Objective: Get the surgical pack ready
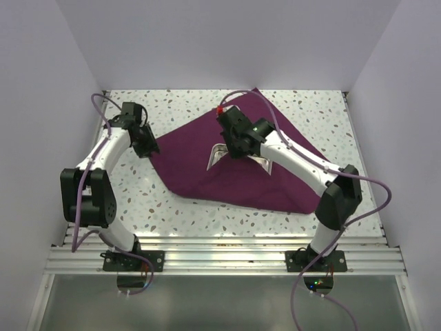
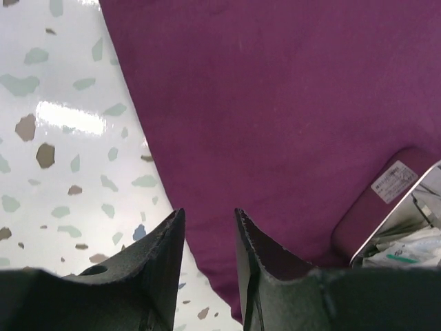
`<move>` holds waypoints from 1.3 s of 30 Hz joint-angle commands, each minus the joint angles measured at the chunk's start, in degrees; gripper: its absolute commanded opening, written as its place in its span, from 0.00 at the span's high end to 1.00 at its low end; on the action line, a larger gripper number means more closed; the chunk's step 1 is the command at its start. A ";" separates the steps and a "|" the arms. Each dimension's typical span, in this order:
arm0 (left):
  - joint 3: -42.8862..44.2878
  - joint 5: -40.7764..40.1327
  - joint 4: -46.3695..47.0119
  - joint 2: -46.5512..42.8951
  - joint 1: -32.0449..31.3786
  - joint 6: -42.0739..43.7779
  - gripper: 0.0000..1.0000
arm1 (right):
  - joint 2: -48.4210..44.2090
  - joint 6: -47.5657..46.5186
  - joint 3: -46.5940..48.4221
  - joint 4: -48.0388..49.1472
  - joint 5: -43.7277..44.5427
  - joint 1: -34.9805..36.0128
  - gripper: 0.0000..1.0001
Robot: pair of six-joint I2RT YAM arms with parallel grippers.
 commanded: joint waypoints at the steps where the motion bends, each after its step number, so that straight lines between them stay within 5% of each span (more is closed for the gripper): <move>1: 5.22 -1.26 2.03 2.57 1.23 1.08 0.61 | 3.39 -4.09 6.89 -0.30 3.04 -3.43 1.00; 9: 10.94 0.84 2.47 9.68 4.04 1.34 0.59 | 10.07 -5.50 17.09 -0.39 2.44 -11.25 1.00; 22: 15.16 3.04 2.38 15.22 6.15 2.05 0.57 | 20.18 -6.46 29.30 -1.97 1.99 -14.51 1.00; 39: 16.04 5.33 3.52 16.81 7.91 3.19 0.52 | 27.83 -6.99 34.50 -1.62 0.24 -18.73 1.00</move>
